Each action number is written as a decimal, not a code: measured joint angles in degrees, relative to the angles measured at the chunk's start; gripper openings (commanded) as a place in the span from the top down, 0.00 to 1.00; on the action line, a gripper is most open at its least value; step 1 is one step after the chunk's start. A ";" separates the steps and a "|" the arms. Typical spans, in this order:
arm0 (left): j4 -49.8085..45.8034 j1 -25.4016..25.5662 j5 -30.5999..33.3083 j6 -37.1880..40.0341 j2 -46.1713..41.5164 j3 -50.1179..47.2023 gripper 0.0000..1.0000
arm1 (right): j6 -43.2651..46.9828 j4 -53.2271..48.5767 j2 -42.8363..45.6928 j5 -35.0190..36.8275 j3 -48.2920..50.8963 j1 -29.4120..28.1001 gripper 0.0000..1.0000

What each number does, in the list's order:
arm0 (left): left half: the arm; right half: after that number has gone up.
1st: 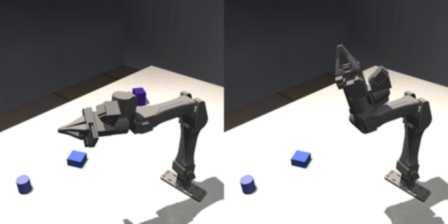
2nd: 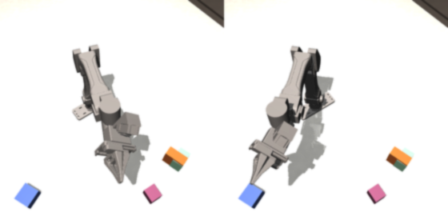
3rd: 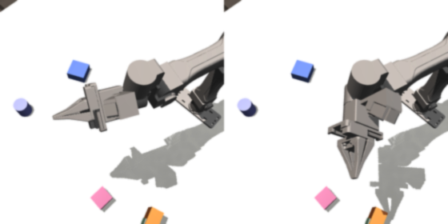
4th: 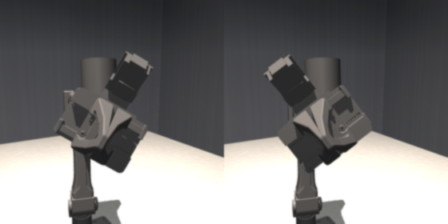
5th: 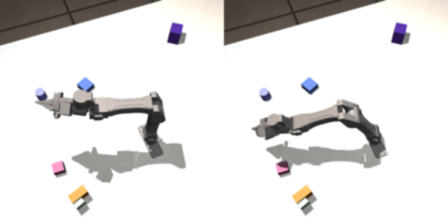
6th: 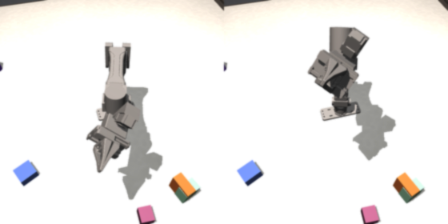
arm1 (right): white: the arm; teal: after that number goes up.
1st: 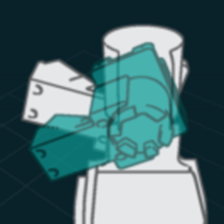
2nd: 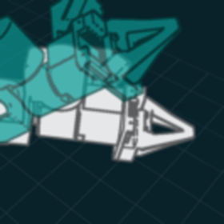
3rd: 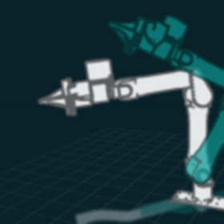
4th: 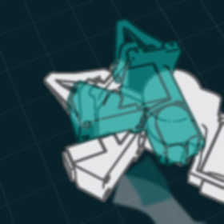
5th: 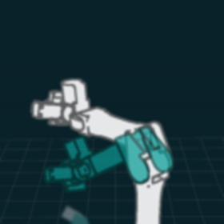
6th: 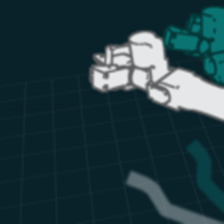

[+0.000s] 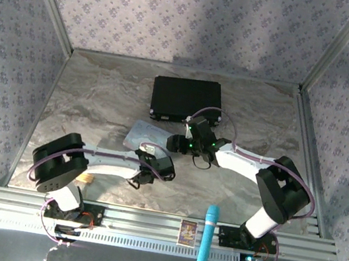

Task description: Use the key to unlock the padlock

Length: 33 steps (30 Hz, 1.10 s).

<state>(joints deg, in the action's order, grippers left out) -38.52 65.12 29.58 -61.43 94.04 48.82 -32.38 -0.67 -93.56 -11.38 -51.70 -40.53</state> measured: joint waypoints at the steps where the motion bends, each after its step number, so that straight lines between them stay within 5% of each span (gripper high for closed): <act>1: -0.70 0.17 0.33 -0.11 0.37 0.42 0.77 | -0.02 -0.02 -0.02 0.02 0.00 0.00 0.34; 19: -10.84 5.22 5.35 -0.96 8.13 6.64 0.85 | -0.46 0.17 -0.35 0.48 -0.31 0.00 0.36; 33: -10.27 7.65 4.59 -0.04 9.53 8.74 0.70 | -0.87 0.11 -0.94 0.48 -0.94 0.00 0.36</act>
<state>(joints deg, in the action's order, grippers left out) -48.80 72.77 34.17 -61.47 103.57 57.56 -33.26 -0.56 -94.50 -10.90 -52.64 -40.53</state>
